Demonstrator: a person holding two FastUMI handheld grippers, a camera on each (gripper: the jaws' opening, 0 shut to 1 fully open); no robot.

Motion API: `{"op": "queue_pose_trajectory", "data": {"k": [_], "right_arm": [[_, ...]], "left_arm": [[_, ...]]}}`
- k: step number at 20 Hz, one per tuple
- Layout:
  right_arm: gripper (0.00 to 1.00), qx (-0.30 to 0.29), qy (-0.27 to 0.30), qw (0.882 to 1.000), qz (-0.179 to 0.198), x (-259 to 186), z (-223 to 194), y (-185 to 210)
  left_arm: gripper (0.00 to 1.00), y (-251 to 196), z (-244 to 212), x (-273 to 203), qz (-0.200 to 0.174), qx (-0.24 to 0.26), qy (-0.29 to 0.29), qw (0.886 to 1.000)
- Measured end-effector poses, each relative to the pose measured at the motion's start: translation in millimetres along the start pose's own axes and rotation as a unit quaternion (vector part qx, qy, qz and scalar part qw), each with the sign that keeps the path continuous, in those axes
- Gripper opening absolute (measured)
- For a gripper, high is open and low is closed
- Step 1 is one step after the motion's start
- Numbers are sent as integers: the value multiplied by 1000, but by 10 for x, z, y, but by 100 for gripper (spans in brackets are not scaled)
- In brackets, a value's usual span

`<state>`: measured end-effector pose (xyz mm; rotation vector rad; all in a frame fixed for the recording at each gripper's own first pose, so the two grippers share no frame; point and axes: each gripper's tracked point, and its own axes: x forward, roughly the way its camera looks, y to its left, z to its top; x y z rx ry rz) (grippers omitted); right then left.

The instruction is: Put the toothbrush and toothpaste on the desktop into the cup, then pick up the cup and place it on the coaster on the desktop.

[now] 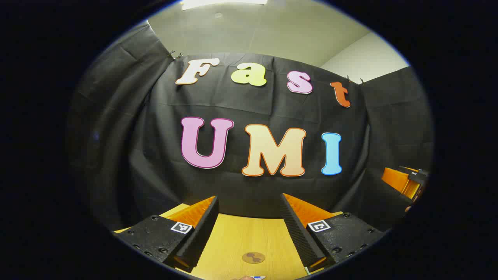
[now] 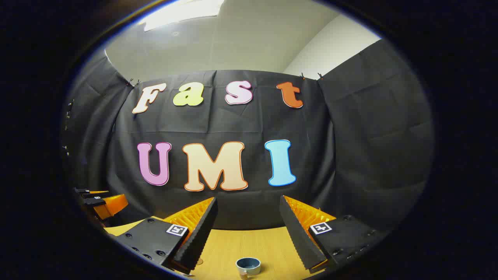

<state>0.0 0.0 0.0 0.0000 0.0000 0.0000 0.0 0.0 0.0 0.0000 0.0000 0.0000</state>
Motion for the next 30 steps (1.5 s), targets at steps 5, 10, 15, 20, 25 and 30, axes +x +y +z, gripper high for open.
{"op": "queue_pose_trajectory", "data": {"k": [5,10,15,20,25,30], "right_arm": [[98,0,0,1000,0,0,0,0],[98,0,0,1000,0,0,0,0],[98,0,0,1000,0,0,0,0],[98,-5,-2,1000,5,21,15,24],[98,-45,23,998,30,-26,-209,141],[99,-41,73,996,42,-61,-651,181]], "left_arm": [[92,-16,18,-27,2,13,-1,1000],[94,-16,-26,-30,2,17,6,1000],[92,30,12,12,4,21,3,1000],[94,38,-5,15,1,18,6,1000],[92,46,-38,-4,-1,17,12,1000],[92,48,-31,-25,-3,20,8,1000]]}}
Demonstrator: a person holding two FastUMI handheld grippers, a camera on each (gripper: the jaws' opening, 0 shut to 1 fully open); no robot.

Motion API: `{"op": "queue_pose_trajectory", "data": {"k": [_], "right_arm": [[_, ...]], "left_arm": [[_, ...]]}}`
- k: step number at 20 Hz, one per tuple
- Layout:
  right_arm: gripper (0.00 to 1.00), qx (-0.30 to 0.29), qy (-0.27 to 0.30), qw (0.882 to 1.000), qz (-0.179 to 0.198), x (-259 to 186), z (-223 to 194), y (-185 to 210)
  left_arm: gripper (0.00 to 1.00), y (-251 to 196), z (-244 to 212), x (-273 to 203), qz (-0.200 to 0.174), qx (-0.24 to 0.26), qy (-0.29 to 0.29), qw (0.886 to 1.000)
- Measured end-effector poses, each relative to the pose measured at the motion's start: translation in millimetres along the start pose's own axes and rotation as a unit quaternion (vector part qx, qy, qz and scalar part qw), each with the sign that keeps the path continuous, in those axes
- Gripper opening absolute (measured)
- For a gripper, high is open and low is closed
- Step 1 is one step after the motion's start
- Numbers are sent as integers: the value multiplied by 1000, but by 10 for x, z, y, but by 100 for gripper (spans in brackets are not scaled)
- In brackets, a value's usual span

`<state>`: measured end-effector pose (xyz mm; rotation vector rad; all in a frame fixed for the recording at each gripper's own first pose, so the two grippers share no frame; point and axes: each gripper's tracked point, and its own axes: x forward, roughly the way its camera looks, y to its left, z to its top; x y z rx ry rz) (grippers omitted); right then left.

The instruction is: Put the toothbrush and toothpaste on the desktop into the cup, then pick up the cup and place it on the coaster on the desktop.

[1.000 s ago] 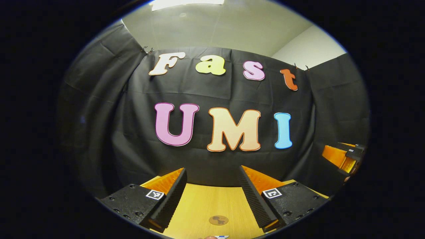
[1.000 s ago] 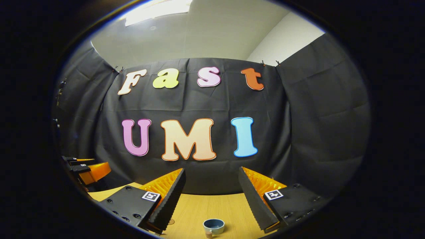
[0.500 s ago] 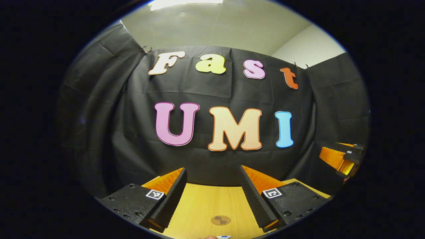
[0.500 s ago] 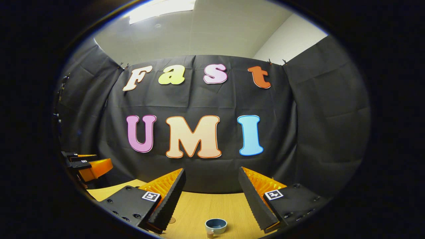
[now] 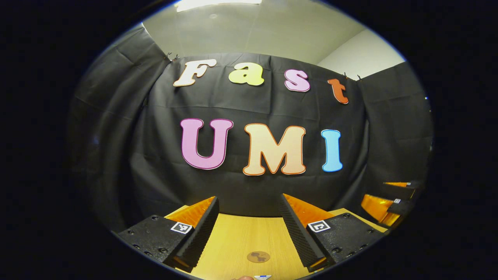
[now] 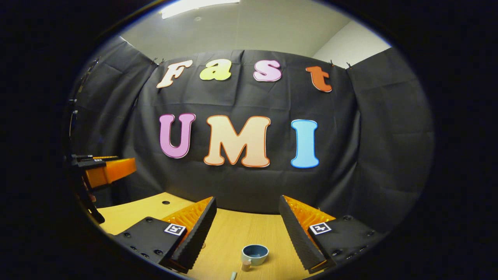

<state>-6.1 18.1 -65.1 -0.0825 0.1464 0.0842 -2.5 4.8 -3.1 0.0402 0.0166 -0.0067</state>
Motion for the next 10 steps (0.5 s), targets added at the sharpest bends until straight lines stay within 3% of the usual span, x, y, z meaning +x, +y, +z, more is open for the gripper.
{"op": "queue_pose_trajectory", "data": {"k": [10], "right_arm": [[99,-7,119,993,10,-14,-926,49]], "left_arm": [[94,82,13,-14,5,9,-3,1000]]}}
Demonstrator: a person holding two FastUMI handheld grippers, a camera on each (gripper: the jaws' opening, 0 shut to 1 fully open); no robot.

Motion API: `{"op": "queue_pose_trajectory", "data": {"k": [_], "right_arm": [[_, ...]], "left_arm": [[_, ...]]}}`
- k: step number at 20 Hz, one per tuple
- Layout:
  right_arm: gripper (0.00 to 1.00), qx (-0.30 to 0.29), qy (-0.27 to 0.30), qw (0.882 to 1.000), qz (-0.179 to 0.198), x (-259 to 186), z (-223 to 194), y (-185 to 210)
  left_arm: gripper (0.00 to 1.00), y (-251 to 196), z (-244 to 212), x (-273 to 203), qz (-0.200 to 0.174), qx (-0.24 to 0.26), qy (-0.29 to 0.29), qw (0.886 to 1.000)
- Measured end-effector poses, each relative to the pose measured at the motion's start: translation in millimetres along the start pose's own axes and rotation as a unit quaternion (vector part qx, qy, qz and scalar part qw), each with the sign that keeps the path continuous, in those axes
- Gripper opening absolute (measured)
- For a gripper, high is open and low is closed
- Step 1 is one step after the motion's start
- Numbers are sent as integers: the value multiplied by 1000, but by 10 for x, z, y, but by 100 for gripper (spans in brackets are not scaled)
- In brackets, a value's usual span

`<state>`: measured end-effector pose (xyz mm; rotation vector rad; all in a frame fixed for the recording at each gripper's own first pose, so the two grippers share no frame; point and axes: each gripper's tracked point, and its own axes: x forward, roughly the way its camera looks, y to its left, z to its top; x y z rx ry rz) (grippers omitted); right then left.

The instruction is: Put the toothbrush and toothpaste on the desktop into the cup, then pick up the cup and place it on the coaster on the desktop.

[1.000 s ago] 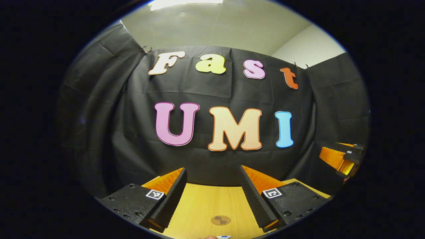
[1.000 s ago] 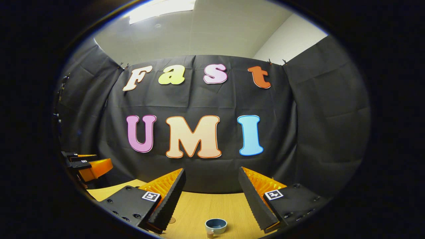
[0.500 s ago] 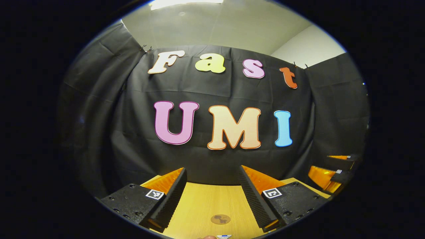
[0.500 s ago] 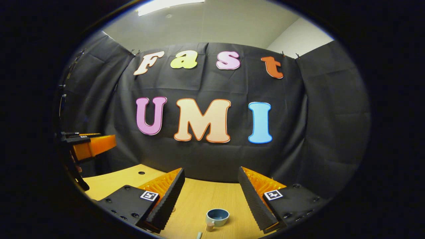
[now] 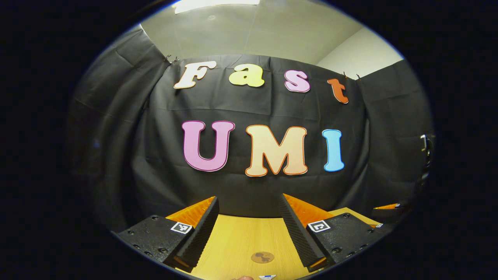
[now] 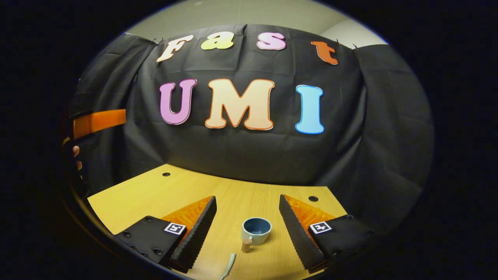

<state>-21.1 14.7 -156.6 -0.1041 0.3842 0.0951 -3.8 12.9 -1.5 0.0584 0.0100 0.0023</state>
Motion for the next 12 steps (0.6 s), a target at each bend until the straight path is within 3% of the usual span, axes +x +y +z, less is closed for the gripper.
{"op": "queue_pose_trajectory", "data": {"k": [12], "right_arm": [[100,0,129,991,23,212,-860,153]], "left_arm": [[92,184,-81,43,19,4,12,1000]]}}
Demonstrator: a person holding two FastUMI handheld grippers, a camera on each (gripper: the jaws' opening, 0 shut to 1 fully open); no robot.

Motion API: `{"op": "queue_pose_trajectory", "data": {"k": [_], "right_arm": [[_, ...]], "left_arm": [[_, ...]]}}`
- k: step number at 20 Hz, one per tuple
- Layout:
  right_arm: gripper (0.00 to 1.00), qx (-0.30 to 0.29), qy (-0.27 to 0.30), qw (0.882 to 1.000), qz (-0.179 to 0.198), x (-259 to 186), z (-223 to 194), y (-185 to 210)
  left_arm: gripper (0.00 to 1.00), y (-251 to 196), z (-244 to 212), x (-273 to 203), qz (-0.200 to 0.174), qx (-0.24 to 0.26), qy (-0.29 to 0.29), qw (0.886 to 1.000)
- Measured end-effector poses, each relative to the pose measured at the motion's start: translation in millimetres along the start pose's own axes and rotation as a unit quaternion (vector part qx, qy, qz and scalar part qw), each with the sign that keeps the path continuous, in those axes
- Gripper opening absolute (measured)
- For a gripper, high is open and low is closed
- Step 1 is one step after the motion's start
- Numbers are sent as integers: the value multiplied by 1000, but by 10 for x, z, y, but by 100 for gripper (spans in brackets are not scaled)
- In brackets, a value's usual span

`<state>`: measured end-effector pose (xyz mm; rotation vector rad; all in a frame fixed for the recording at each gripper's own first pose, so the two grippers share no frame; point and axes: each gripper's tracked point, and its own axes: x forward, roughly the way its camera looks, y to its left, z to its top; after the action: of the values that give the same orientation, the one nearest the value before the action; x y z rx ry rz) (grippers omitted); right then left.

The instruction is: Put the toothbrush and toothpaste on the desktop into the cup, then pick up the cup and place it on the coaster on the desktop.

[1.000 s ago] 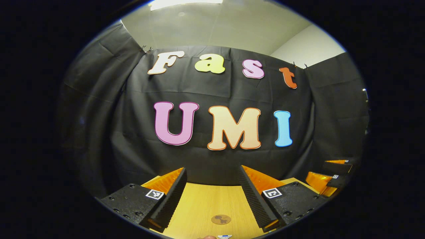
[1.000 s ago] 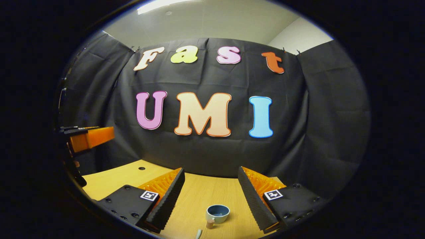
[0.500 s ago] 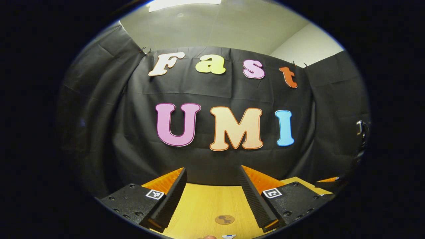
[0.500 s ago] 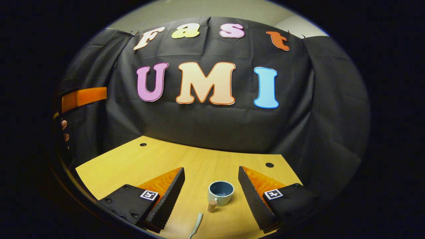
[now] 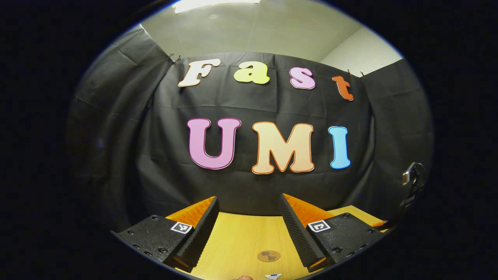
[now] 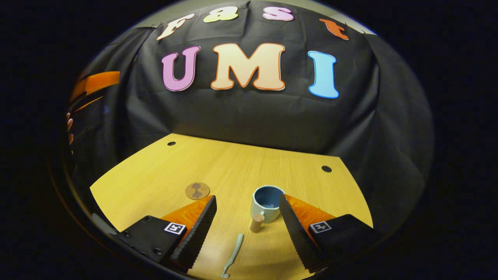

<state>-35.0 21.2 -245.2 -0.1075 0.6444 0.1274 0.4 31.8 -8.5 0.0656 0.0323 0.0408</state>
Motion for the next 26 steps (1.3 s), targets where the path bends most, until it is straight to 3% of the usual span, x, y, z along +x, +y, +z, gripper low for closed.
{"op": "queue_pose_trajectory", "data": {"k": [5,12,20,26], "right_arm": [[100,-6,51,999,-3,170,-320,13],[100,-3,156,988,-3,302,-878,-1],[98,-17,261,965,16,359,-1404,72],[89,-22,315,949,22,383,-1665,93]], "left_arm": [[89,62,-51,38,7,0,8,1000],[94,207,-123,54,25,0,16,1000],[92,379,-198,-20,49,-2,22,999],[94,395,-268,-95,53,-2,33,998]]}}
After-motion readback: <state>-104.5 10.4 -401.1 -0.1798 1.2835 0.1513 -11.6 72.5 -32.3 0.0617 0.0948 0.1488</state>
